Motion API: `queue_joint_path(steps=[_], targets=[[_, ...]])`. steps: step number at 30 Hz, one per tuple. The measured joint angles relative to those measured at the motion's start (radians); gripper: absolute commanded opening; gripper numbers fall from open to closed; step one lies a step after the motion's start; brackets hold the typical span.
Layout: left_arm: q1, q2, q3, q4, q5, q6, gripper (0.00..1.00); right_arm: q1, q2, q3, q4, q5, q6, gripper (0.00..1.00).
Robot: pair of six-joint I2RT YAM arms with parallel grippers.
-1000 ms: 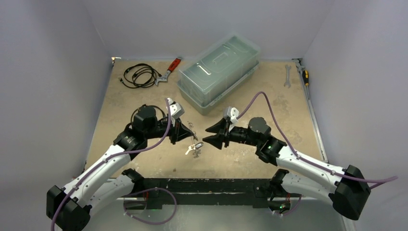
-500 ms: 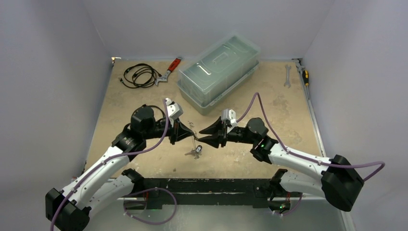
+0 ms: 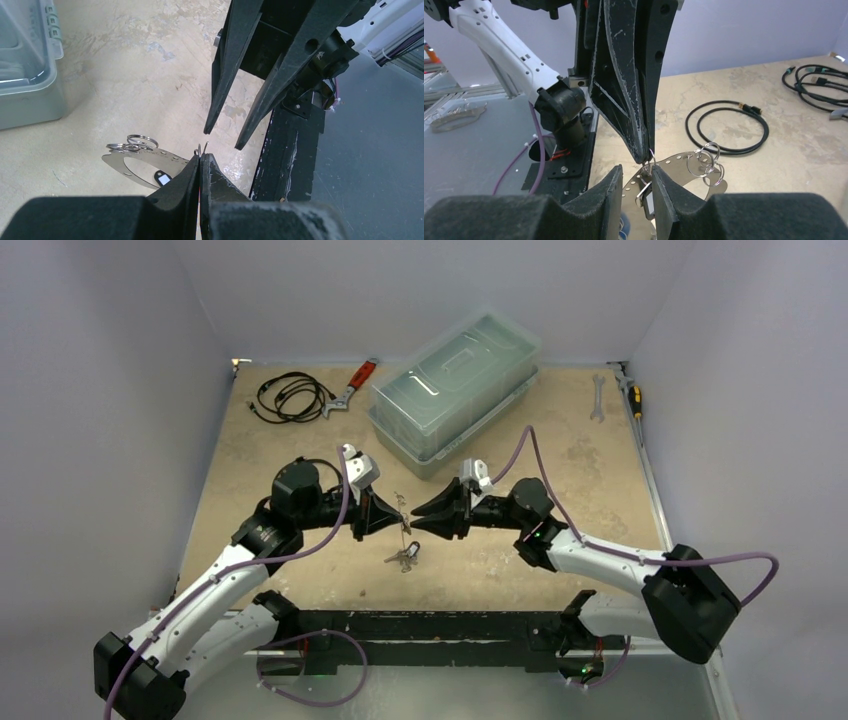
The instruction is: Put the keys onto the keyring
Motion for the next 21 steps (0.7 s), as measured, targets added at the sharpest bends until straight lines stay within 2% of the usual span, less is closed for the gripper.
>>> queue_joint_path(steps=[11, 17, 21], targets=[[-0.001, 0.0, 0.0, 0.0, 0.0, -0.003, 0.0, -0.003, 0.086, 0.031, 0.034, -0.066, 0.029, 0.33], [-0.001, 0.0, -0.002, 0.0, -0.001, -0.003, 0.0, -0.004, 0.107, 0.04, 0.039, -0.065, 0.034, 0.4], [-0.001, 0.0, -0.009, 0.008, -0.003, -0.003, 0.0, -0.007, 0.107, 0.04, 0.04, -0.064, 0.035, 0.41]])
